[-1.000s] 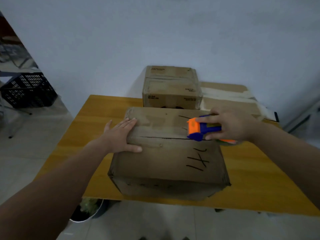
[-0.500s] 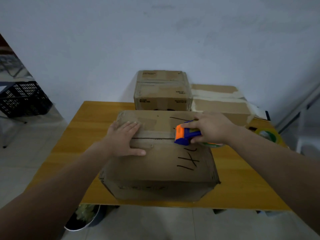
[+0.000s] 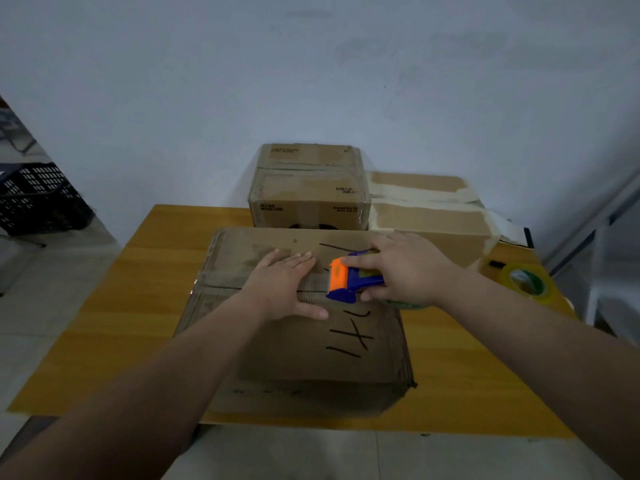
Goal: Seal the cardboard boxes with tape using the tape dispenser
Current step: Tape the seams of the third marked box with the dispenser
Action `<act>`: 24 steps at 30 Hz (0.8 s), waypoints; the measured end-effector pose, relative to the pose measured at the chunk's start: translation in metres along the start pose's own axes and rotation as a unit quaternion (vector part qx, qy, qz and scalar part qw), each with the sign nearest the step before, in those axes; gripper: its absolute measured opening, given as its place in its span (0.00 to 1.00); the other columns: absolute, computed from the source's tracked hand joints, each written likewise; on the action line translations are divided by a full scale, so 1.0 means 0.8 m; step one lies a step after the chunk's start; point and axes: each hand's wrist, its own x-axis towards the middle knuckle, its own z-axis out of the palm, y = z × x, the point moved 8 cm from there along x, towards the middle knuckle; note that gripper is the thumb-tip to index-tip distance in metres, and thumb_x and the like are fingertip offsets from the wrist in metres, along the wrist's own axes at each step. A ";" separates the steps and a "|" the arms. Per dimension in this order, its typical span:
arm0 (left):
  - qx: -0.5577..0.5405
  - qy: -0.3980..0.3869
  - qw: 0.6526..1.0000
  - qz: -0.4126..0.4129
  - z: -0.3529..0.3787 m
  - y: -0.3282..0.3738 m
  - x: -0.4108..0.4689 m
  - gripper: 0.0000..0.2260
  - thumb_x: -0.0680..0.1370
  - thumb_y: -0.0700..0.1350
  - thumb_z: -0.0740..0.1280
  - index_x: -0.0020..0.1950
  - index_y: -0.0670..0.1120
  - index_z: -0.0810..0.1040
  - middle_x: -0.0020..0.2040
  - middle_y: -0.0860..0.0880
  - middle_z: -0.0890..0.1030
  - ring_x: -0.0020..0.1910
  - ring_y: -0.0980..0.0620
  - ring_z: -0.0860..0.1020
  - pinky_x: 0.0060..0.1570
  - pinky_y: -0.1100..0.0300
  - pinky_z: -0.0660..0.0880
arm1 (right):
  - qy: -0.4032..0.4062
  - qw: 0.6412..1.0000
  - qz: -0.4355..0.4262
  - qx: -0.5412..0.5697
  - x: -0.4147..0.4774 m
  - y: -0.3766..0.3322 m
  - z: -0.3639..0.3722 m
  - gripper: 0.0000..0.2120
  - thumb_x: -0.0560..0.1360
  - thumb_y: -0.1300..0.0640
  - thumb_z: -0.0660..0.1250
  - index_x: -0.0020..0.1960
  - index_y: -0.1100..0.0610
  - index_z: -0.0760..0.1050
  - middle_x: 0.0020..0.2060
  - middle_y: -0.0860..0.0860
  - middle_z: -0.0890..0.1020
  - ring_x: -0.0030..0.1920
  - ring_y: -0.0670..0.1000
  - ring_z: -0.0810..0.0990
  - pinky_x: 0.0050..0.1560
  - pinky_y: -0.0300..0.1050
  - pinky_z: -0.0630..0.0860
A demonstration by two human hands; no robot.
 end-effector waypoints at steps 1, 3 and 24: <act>-0.003 -0.002 1.000 -0.005 0.001 -0.001 -0.001 0.51 0.63 0.77 0.56 0.77 0.49 0.48 0.78 0.52 0.51 0.75 0.56 0.51 0.71 0.53 0.38 | -0.001 1.000 -0.004 -0.005 0.002 0.000 -0.003 0.34 0.71 0.31 0.59 0.74 0.37 0.54 0.60 0.52 0.71 0.58 0.54 0.70 0.54 0.47 0.66; -0.009 -0.008 1.000 -0.013 0.003 -0.003 -0.001 0.51 0.64 0.77 0.57 0.77 0.49 0.48 0.78 0.52 0.51 0.75 0.56 0.51 0.71 0.53 0.38 | 0.003 1.000 -0.014 0.002 0.007 0.005 -0.017 0.35 0.71 0.30 0.59 0.74 0.37 0.54 0.59 0.51 0.70 0.56 0.53 0.70 0.49 0.46 0.65; -0.018 0.053 0.997 -0.061 -0.004 0.107 0.019 0.50 0.64 0.79 0.36 0.77 0.48 0.40 0.77 0.48 0.42 0.75 0.51 0.41 0.68 0.49 0.32 | 0.041 0.996 0.052 0.062 -0.117 0.146 0.044 0.35 0.67 0.30 0.50 0.73 0.39 0.60 0.55 0.52 0.72 0.50 0.54 0.72 0.44 0.43 0.61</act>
